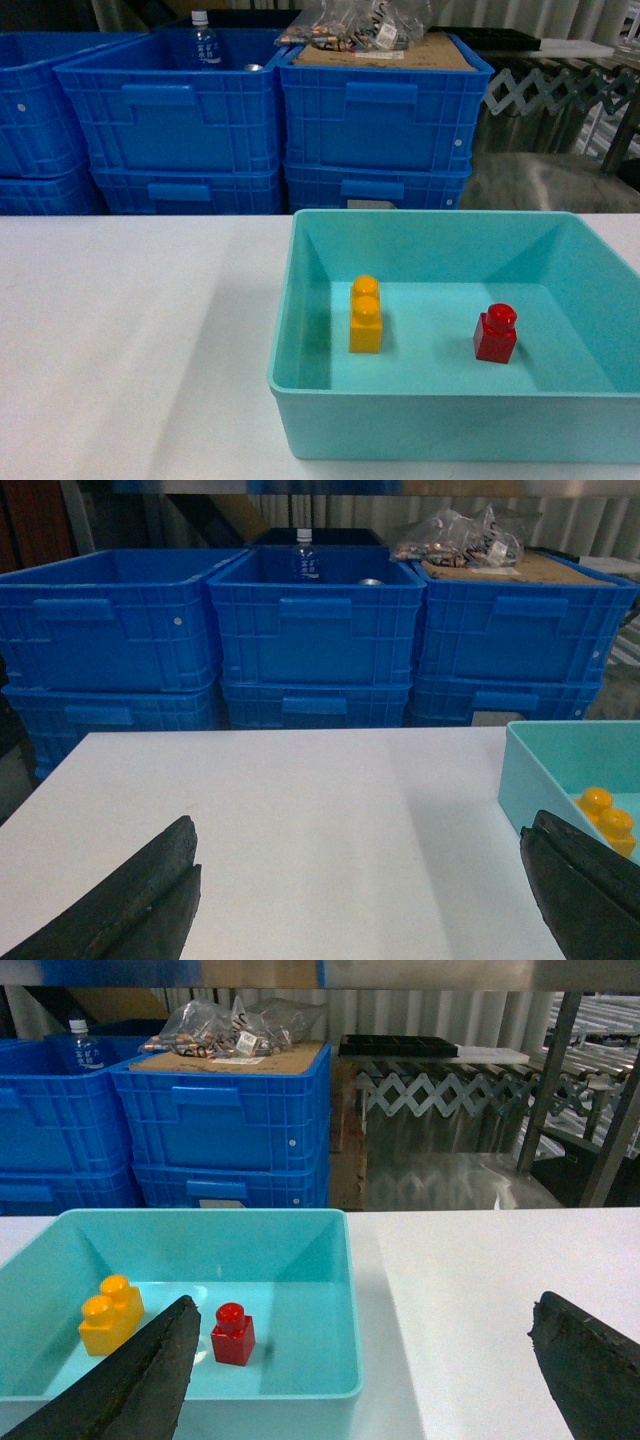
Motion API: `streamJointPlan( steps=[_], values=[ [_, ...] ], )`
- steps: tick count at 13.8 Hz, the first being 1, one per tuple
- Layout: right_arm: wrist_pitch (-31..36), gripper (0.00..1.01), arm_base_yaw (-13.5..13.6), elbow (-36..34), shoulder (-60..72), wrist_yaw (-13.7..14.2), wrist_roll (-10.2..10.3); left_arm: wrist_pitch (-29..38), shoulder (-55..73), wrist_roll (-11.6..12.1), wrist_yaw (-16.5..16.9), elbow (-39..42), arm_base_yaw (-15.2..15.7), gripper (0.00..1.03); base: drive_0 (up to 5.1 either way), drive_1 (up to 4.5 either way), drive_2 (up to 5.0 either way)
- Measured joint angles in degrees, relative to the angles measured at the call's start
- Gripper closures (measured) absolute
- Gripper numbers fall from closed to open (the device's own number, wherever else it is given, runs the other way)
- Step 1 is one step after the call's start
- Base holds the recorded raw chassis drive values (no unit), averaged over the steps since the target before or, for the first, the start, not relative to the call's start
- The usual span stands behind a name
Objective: Pick red block from blue box to shelf
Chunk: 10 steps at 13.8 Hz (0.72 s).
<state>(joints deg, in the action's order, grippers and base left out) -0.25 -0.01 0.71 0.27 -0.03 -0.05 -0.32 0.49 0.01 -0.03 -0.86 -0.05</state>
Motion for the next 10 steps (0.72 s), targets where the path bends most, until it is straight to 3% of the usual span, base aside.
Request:
streamJointPlan(
  steps=[10],
  values=[
    [0.0, 0.03, 0.0, 0.0, 0.0, 0.0, 0.0, 0.0, 0.0, 0.0, -0.02, 0.0, 0.0, 0.05, 0.0, 0.0, 0.0]
  ],
)
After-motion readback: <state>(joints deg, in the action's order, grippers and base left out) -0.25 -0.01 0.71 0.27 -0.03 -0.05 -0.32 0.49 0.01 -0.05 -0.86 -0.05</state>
